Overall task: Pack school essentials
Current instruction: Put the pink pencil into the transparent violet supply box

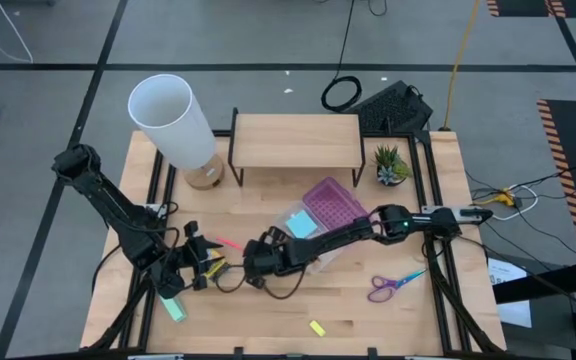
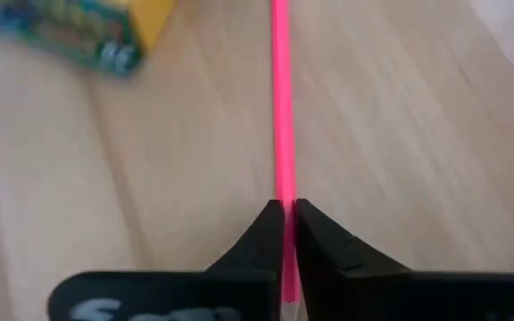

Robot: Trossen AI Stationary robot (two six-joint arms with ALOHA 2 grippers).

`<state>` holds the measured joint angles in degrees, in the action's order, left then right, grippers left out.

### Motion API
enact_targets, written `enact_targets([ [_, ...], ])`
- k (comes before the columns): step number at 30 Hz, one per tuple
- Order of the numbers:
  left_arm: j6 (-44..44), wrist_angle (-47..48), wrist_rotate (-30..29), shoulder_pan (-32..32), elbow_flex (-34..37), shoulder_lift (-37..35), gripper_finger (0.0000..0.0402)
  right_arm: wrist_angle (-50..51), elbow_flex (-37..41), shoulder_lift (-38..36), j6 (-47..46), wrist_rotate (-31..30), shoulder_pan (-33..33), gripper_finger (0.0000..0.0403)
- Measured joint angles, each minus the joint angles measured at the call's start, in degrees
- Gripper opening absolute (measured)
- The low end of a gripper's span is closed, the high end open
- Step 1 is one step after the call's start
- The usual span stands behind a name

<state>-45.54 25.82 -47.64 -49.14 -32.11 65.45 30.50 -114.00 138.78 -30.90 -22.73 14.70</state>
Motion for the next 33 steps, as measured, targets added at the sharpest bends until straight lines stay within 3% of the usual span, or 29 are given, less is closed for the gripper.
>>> enact_targets([
  [5,-0.68,0.12,-0.07,-0.14,-0.01,0.0,0.0149,5.03,-0.34,-6.91,-0.92,-1.73,1.13,0.0006],
  [10,-0.91,0.07,-0.22,-0.14,0.0,0.0,0.015,12.55,-0.3,-11.07,-2.32,-8.71,3.26,0.0001],
  [17,-1.0,0.09,-0.28,-0.14,-0.01,0.0,0.0149,27.4,0.03,-12.76,-13.76,-17.32,5.22,0.0001],
  [23,-0.88,0.09,-1.38,0.06,-0.01,0.0,0.015,15.87,6.92,-12.87,-8.16,-16.81,4.57,0.0011],
  [30,-0.72,0.09,-2.05,2.11,0.01,0.0,0.015,-3.46,12.94,-12.92,1.76,-2.07,-1.89,0.0082],
  [33,-0.72,0.07,-2.05,2.97,-0.01,0.0,0.015,-8.44,13.58,-12.85,7.6,-0.93,-4.72,0.0112],
])
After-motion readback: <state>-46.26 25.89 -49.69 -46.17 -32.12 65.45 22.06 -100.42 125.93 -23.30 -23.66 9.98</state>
